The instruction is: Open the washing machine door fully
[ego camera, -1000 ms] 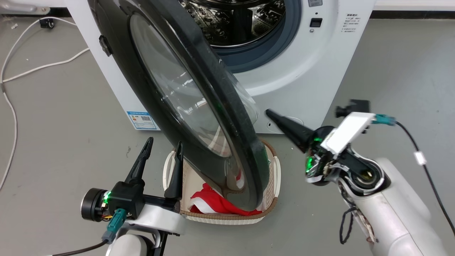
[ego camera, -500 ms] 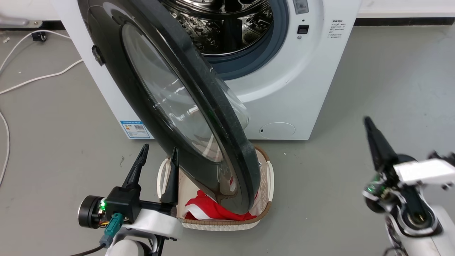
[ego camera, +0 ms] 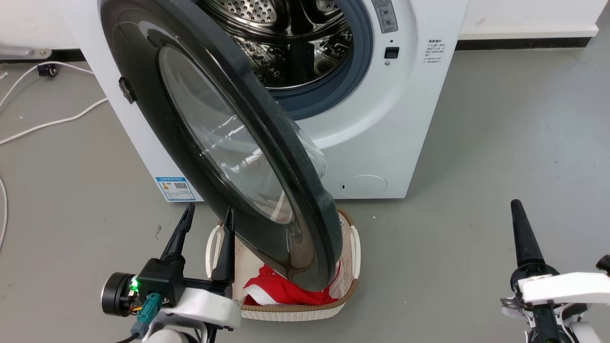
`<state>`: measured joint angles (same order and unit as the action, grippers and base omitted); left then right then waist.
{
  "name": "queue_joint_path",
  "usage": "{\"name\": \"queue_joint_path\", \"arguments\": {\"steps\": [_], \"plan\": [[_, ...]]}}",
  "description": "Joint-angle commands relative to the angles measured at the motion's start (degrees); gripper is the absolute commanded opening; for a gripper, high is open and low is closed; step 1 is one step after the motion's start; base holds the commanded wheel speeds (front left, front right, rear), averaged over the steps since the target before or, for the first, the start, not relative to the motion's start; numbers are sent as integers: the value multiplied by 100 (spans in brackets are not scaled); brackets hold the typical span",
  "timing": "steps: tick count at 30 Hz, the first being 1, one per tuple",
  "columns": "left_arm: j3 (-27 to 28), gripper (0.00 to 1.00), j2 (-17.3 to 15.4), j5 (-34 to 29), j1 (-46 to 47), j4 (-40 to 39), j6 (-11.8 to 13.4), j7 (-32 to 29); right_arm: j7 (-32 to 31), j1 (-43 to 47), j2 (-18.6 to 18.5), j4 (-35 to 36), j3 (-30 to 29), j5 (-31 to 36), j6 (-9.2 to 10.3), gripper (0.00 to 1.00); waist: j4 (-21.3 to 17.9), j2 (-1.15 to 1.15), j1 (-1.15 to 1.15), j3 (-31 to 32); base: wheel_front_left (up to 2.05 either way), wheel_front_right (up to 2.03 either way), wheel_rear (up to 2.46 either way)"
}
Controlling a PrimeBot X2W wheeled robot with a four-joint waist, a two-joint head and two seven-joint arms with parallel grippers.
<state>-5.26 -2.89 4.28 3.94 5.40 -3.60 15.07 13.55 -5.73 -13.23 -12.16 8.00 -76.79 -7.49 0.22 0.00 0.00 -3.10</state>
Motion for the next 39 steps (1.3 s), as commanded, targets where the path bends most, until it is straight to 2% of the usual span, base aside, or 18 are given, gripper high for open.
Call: {"name": "queue_joint_path", "arguments": {"steps": [1,6,11,14,19,25,39], "plan": [[13,100,4,-4,-56,6,5,15,75,20,24,-53,-14,412,0,100,-6,0,0,27,0,0,0],[20,100,3,6,-93,-7,33,15,160,-36,200,-58,-377,2200,0,100,-4,0,0,62,0,0,0],[56,100,4,-1,-74,-46,50,15,160,93,603,484,-1030,4433,1,100,-9,0,0,22,0,0,0],[80,100,4,-18,-59,-61,60,15,161,255,774,853,-1206,5573,1,100,-20,0,0,-1,0,0,0],[120,100,3,-39,-58,-82,46,15,161,551,957,1166,-1188,6700,1,100,-37,0,0,-28,0,0,0],[126,100,4,-57,-32,-70,24,15,140,807,1027,1120,-1036,7278,1,100,-31,0,0,-43,0,0,0],[145,100,3,-110,-23,-106,-4,15,152,778,1046,1080,-1053,7106,1,100,-38,0,0,-79,0,0,0]]}}
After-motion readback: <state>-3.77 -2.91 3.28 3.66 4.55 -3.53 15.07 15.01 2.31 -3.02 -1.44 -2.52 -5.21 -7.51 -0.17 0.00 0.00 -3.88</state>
